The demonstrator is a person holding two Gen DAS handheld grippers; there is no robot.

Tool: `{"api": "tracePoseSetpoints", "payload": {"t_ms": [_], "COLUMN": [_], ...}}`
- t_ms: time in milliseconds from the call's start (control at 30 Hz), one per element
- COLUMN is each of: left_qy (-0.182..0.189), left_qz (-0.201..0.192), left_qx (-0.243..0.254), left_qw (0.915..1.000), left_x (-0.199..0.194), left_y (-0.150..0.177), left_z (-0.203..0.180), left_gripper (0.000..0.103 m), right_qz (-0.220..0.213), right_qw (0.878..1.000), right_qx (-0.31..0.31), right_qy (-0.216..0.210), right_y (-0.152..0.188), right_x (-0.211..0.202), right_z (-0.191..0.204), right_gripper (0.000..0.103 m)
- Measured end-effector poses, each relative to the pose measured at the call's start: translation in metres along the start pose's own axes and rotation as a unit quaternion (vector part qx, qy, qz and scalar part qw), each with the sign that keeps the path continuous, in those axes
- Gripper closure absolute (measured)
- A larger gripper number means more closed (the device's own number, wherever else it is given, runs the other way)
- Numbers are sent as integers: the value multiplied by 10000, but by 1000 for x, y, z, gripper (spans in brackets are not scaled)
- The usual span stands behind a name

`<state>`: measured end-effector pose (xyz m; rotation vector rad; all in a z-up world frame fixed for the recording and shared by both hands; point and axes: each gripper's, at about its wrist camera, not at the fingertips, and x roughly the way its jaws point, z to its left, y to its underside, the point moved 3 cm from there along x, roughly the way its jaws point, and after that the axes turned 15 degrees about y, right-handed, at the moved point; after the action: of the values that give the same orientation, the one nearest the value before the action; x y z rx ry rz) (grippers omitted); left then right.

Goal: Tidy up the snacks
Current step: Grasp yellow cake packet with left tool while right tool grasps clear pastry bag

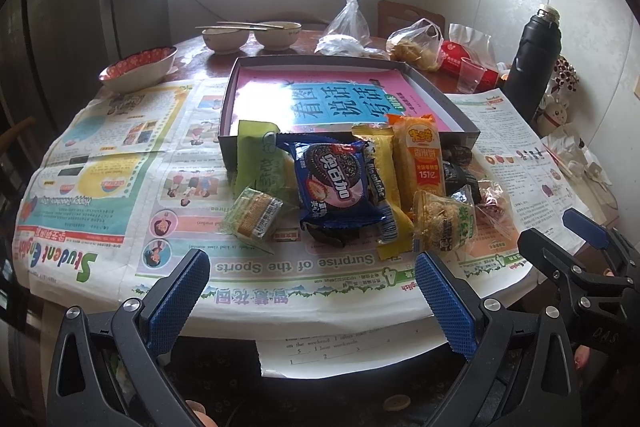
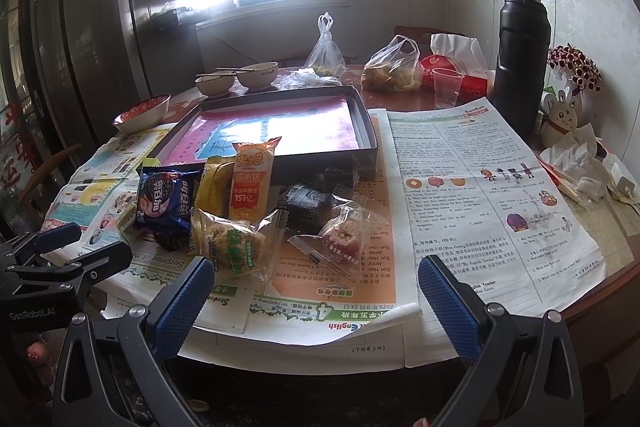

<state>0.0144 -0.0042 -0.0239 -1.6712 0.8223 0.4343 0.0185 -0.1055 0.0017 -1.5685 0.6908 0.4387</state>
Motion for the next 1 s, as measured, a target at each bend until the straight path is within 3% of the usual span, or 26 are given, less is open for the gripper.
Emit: {"api": "tracePoseSetpoints", "payload": {"t_ms": [400, 633, 867, 1000], "left_qy": [13, -324, -387, -353], "left_qz": [110, 120, 237, 298], "left_qx": [-262, -295, -238, -108], "left_qw": [9996, 9990, 9987, 9989], "left_x": [4, 11, 23, 30], "left_y": [-4, -10, -15, -18], "left_z": [28, 52, 70, 73], "left_gripper": [1, 1, 1, 9], "right_qz": [79, 239, 441, 640], "right_qw": [10000, 9995, 9982, 9965], "right_qx": [57, 175, 280, 360], "right_qy": [-10, 91, 292, 393], "right_y": [-3, -4, -6, -9], "right_x": [9, 27, 49, 64], "right_z": [-3, -13, -28, -34], "right_gripper": [0, 0, 0, 0]}}
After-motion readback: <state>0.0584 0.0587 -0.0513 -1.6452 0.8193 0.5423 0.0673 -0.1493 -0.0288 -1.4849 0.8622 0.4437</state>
